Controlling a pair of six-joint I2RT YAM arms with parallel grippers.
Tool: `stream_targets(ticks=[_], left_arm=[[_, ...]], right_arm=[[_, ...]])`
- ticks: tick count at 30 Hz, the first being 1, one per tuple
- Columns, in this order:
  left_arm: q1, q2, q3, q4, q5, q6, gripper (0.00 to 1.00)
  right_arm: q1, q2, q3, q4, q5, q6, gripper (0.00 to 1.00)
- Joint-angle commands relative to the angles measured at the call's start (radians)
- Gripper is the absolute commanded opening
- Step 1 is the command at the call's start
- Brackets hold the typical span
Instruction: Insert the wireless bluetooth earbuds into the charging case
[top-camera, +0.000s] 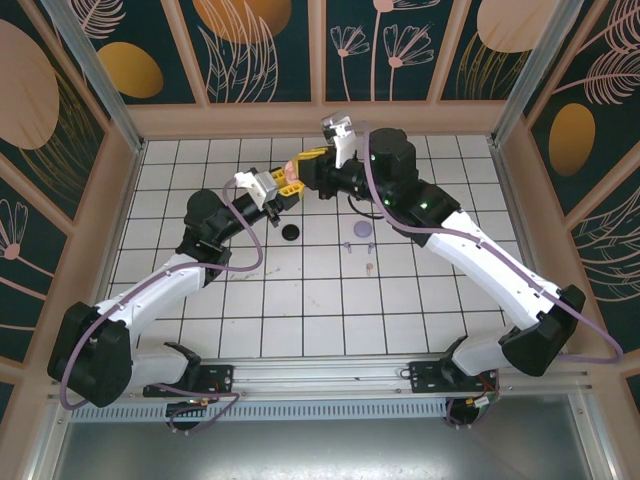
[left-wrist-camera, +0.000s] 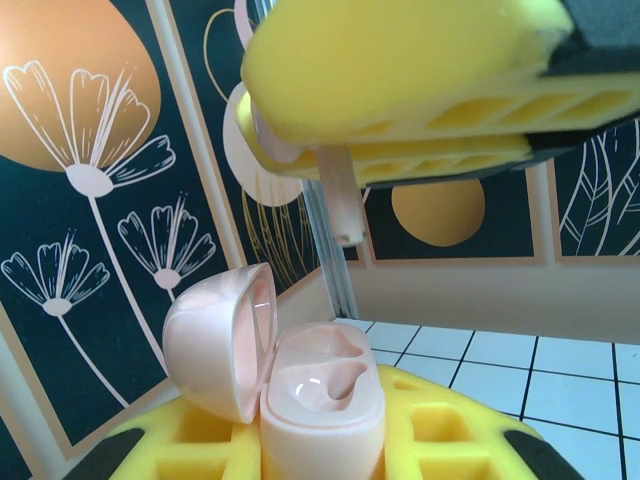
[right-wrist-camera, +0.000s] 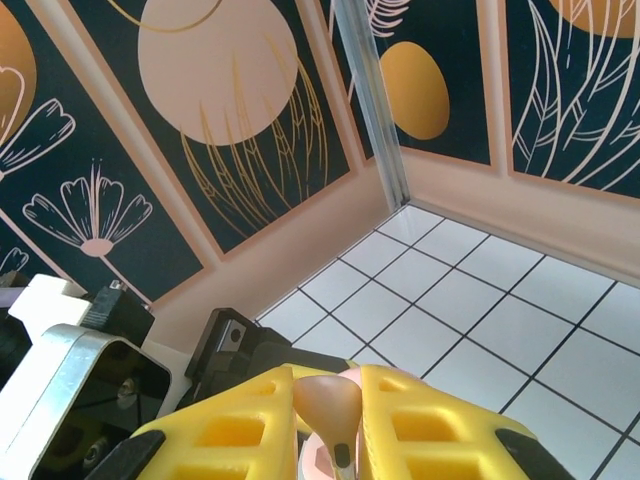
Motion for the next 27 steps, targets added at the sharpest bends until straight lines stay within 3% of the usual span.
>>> stream_targets(ticks=[1, 27], left_arm=[[-0.008, 0.009, 0.034, 0.017, 0.022, -0.004, 0.0], [-0.011, 0.002, 0.046, 0.02, 0.043, -0.027, 0.0]], right_arm=[[0.012, 0.009, -0.028, 0.038, -0.013, -0.003, 0.19], [0.012, 0.045, -0.035, 0.012, 0.005, 0.001, 0.17]])
